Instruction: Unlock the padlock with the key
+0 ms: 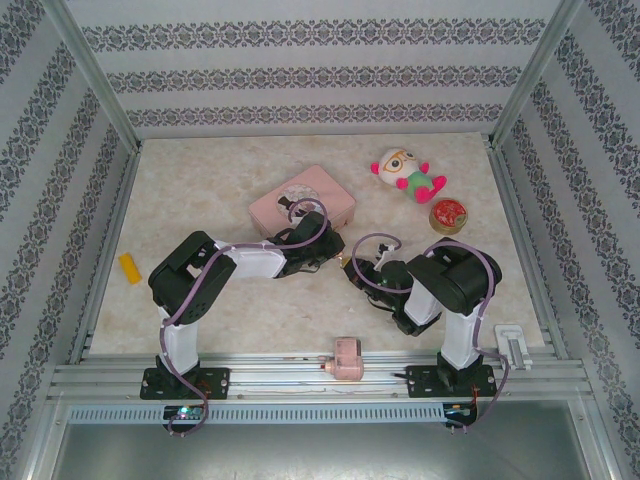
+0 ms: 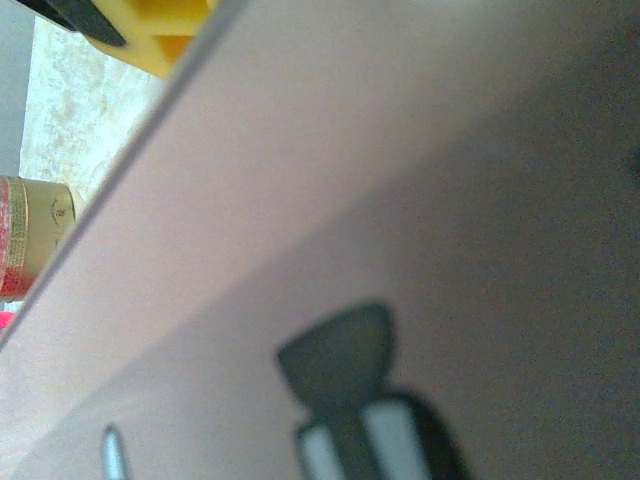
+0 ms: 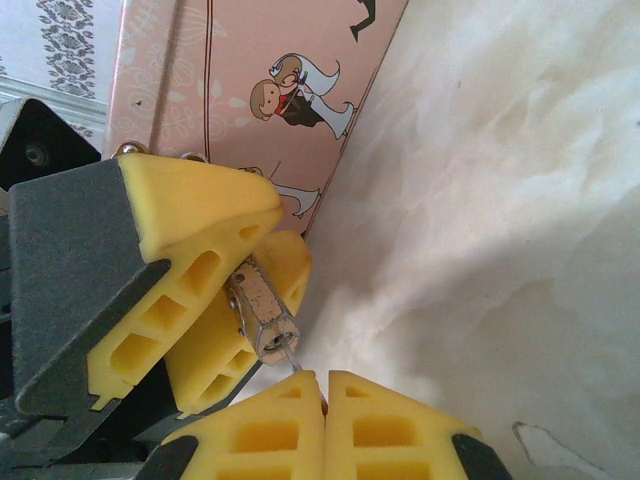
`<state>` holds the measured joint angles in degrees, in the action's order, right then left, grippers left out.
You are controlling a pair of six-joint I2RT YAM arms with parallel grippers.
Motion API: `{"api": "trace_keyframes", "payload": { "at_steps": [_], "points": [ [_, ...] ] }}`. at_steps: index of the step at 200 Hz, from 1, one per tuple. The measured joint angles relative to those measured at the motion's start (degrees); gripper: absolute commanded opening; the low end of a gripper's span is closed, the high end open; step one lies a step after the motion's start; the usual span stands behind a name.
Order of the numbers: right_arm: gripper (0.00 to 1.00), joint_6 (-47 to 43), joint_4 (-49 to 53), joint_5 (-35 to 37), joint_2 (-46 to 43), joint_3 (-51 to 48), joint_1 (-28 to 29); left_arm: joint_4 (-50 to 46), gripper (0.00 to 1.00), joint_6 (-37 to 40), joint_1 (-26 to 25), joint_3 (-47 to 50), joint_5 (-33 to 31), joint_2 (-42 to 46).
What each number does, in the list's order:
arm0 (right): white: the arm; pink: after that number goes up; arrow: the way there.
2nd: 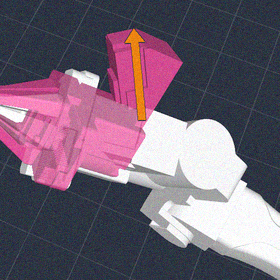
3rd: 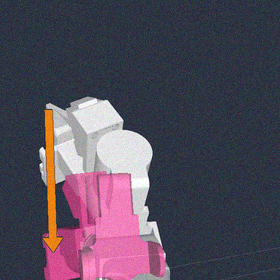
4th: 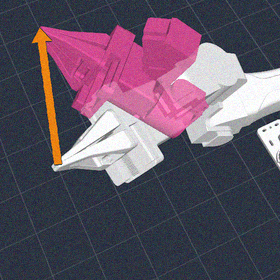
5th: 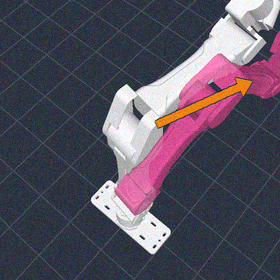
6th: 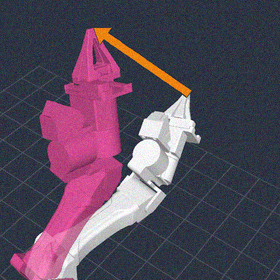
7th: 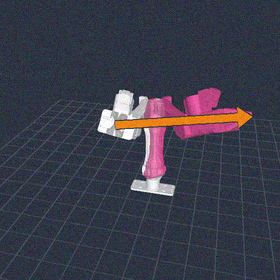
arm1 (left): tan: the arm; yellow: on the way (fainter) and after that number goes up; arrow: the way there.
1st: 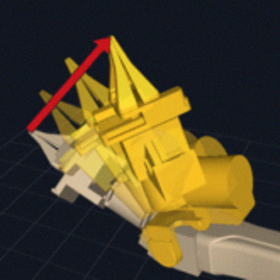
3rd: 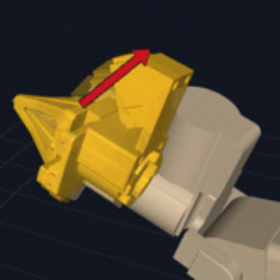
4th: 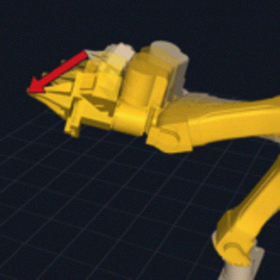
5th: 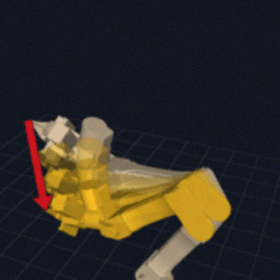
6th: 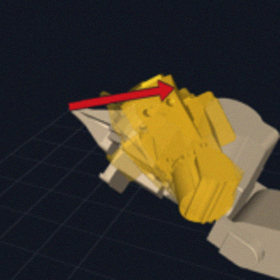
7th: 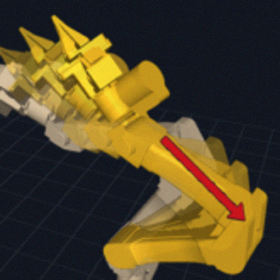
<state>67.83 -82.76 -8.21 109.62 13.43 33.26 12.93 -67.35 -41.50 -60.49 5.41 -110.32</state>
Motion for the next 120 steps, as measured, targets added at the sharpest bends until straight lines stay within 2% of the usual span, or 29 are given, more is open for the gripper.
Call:
{"api": "trace_keyframes", "payload": {
  "at_steps": [120],
  "points": [
    [0.00,-0.13,0.04,-1.86,1.22,1.46,-0.15,0.07,0.00,0.85,0.39,0.61,0.20,0.31]
  ]
}}
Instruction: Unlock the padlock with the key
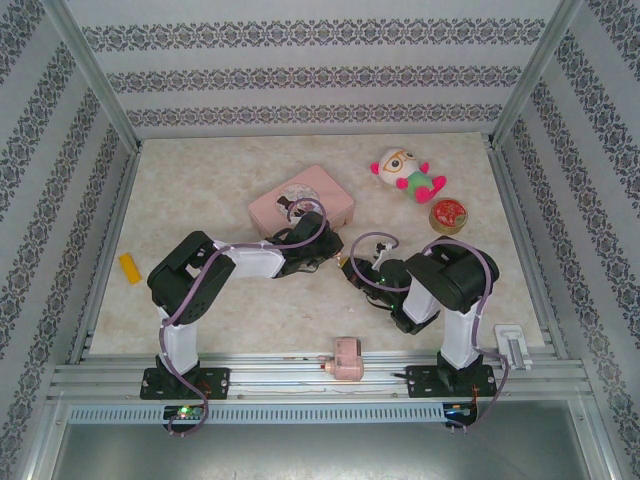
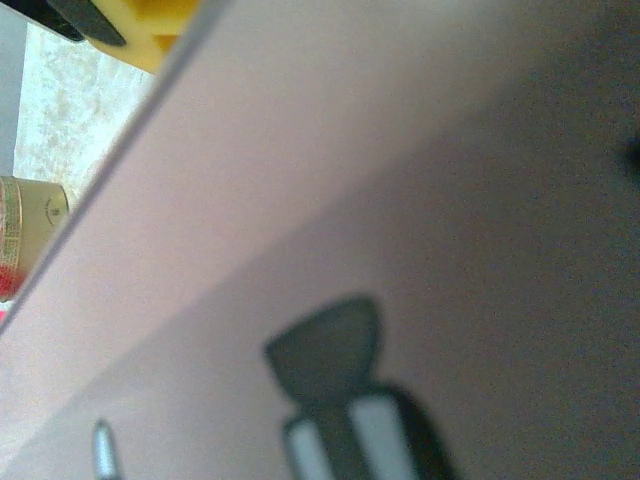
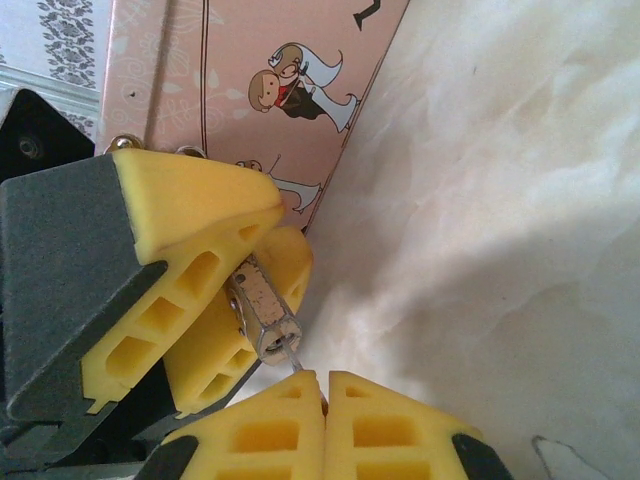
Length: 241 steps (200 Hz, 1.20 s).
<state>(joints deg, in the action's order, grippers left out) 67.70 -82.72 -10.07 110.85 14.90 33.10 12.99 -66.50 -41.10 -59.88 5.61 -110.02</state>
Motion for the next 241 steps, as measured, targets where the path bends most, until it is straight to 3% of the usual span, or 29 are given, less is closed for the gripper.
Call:
{"api": "trace_keyframes", "payload": {
  "at_steps": [241],
  "points": [
    [0.00,-0.11,1.05,-1.90,-0.92,-0.04,-1.51,1.68,0.00,0.00,0.00,0.90,0.17,0.17]
  ]
}}
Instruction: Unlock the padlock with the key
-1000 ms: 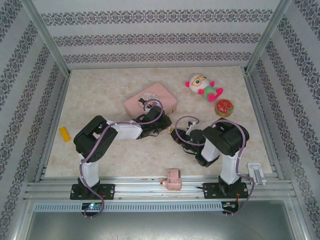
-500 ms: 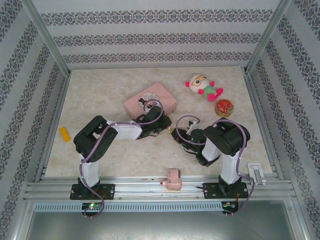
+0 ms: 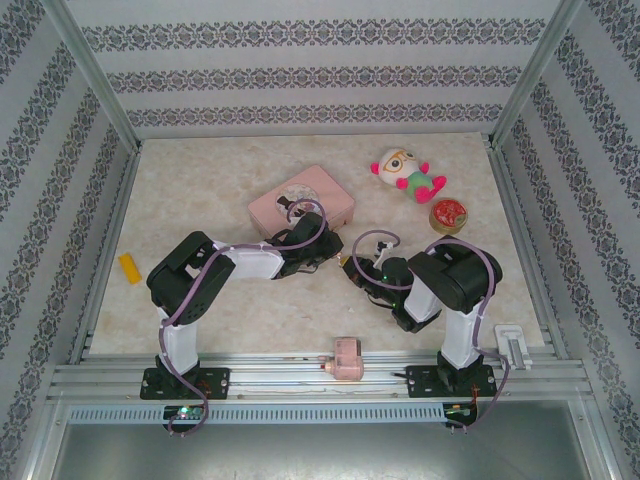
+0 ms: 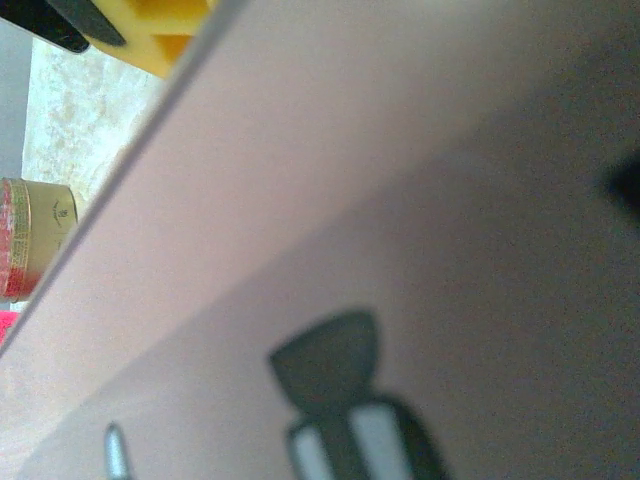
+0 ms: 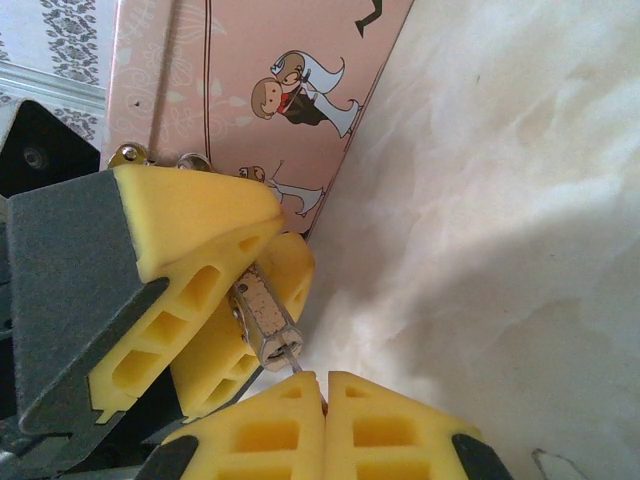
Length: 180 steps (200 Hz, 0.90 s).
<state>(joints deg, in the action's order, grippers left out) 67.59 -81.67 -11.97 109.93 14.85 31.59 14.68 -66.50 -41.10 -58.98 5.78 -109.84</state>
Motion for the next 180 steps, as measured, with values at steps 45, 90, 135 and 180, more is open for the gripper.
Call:
{"api": "trace_keyframes", "payload": {
  "at_steps": [45,90,135,180],
  "points": [
    [0.00,0.20,0.00,-0.48,-0.02,0.00,-0.39,0.00,0.00,0.00,0.00,0.00,0.02,0.00],
    [0.00,1.31,0.04,-1.22,-0.02,0.04,-0.74,0.02,0.00,0.00,0.04,0.00,0.17,0.00],
    [0.00,1.70,0.20,-1.25,-0.02,0.15,-0.74,0.02,0.00,0.02,0.11,0.00,0.22,0.00],
    [0.00,3.04,0.61,-1.42,-0.02,0.90,-0.74,0.04,0.00,0.00,0.13,0.00,0.35,0.00]
  ]
}}
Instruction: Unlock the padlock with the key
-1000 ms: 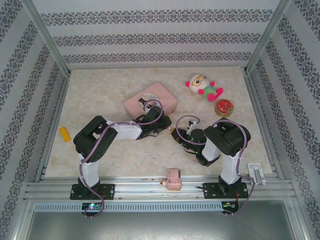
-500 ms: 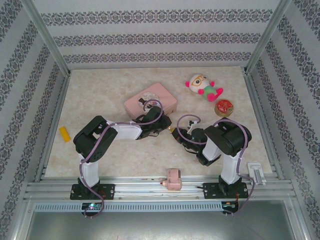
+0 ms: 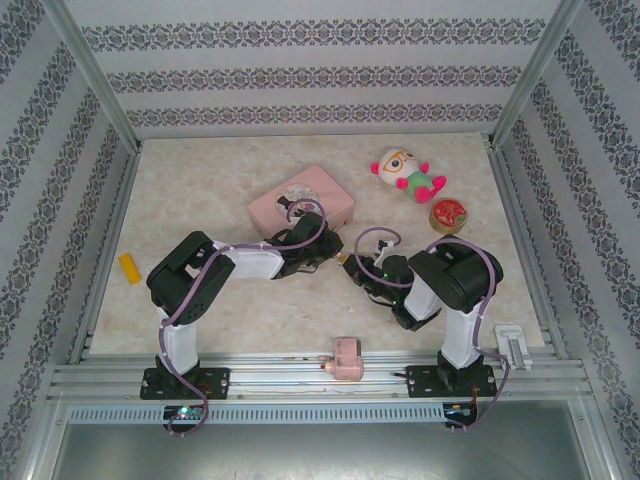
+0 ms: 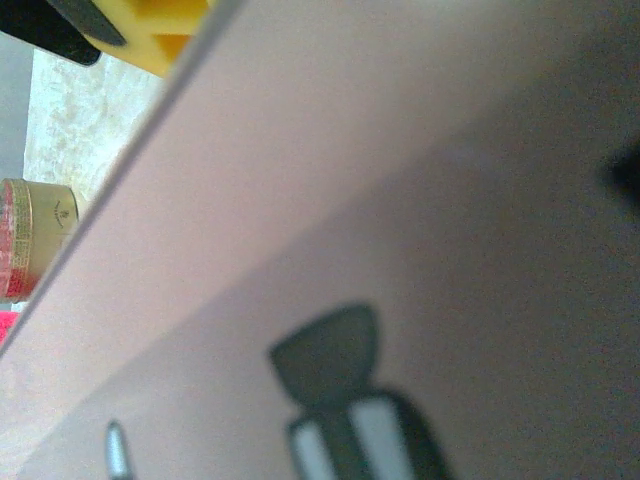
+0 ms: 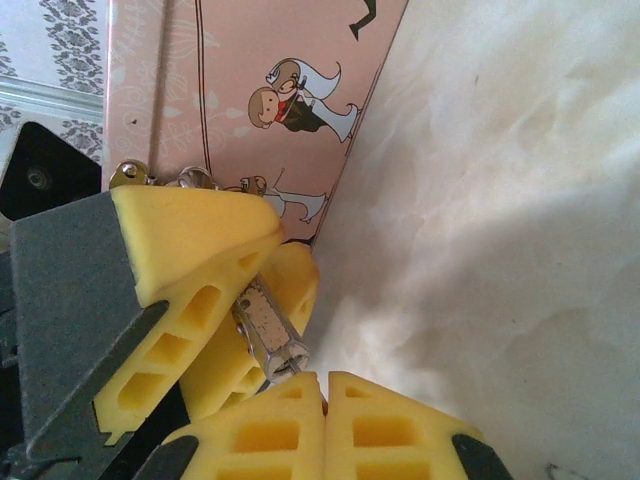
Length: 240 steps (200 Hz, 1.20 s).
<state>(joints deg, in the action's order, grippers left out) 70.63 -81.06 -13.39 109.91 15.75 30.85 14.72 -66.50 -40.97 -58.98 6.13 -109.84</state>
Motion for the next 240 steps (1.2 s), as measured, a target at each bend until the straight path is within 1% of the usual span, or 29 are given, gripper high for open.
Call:
{"api": "trace_keyframes", "payload": {
  "at_steps": [45,240],
  "points": [
    [0.00,1.27,0.24,-0.07,0.09,0.70,0.00,0.00,0.00,-0.04,0.11,0.00,0.28,0.02],
    [0.00,1.29,0.63,-1.62,0.09,1.14,-0.76,-0.02,0.00,-0.15,0.13,-0.02,0.48,0.09]
  ]
}}
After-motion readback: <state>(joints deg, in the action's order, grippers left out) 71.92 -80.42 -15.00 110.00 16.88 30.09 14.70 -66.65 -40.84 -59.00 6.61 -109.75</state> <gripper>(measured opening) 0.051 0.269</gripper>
